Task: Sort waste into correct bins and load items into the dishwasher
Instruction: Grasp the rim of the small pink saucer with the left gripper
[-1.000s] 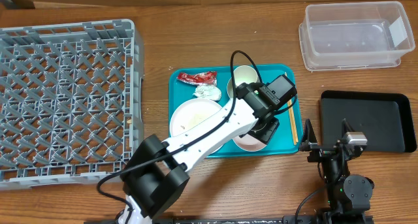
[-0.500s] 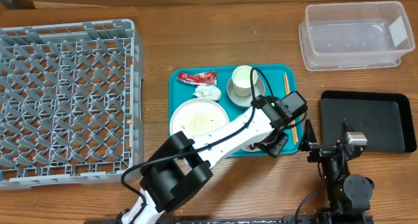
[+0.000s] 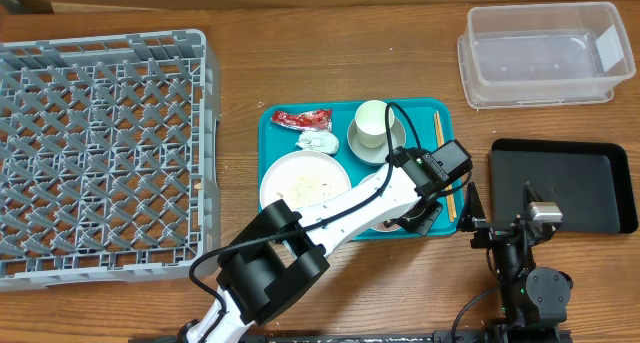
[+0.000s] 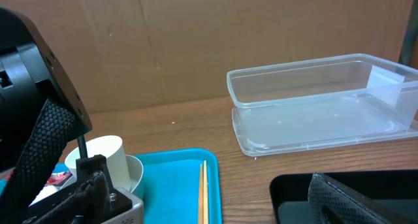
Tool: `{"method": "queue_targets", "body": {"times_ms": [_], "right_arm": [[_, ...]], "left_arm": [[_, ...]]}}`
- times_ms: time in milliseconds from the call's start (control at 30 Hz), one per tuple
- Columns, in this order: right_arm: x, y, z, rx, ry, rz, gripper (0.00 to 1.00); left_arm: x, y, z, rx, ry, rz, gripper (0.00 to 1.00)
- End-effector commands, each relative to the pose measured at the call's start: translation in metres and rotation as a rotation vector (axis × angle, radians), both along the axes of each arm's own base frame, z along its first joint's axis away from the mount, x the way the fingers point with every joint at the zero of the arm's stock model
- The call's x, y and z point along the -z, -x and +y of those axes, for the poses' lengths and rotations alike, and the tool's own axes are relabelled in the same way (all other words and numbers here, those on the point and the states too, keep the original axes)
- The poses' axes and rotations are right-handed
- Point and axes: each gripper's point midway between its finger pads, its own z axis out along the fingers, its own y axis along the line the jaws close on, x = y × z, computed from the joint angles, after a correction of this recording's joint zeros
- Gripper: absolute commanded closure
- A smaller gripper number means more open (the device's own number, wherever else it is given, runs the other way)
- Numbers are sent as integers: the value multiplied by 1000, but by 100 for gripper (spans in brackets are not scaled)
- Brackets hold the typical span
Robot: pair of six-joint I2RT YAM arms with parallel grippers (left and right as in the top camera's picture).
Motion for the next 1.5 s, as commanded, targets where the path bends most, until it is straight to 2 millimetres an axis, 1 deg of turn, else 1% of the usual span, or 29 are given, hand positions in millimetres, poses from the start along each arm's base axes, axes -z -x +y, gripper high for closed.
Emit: {"method": "queue_targets", "body": {"times_ms": [0,100,567,667,833,1033,1067,1133,1200,1333,1433,1467], "right_arm": [[2,0,0,1,-4,-4,0],[2,0,0,1,-4,-4,0],[2,0,0,1,-4,-4,0],[2,0,0,1,-4,-4,0],[2,0,0,1,-4,-4,0],[2,0,0,1,-4,-4,0],[2,0,0,1,-4,-4,0],[2,0,0,1,-4,-4,0],[2,0,0,1,-4,-4,0],[2,0,0,1,-4,-4,0],[2,0,0,1,-4,-4,0],[2,0,0,1,-4,-4,0]], "left_arm": [[4,-1,2,-8,-16,-7,80],[4,-1,0,-8,-10,-10,77],[4,-2,-1,-7,-6,-12,77],[7,0,0,-4,-11,-9,76],[16,4,2,0,-14,-7,76],[16,4,1,1,-12,-8,76],[16,4,1,1,-11,-9,77],[16,4,1,1,-11,-9,83],[16,4,1,0,-10,-9,96],[14,9,-5,7,18,25,96],[7,15,-15,18,70,68,96],[1,18,-22,24,101,85,96]]}}
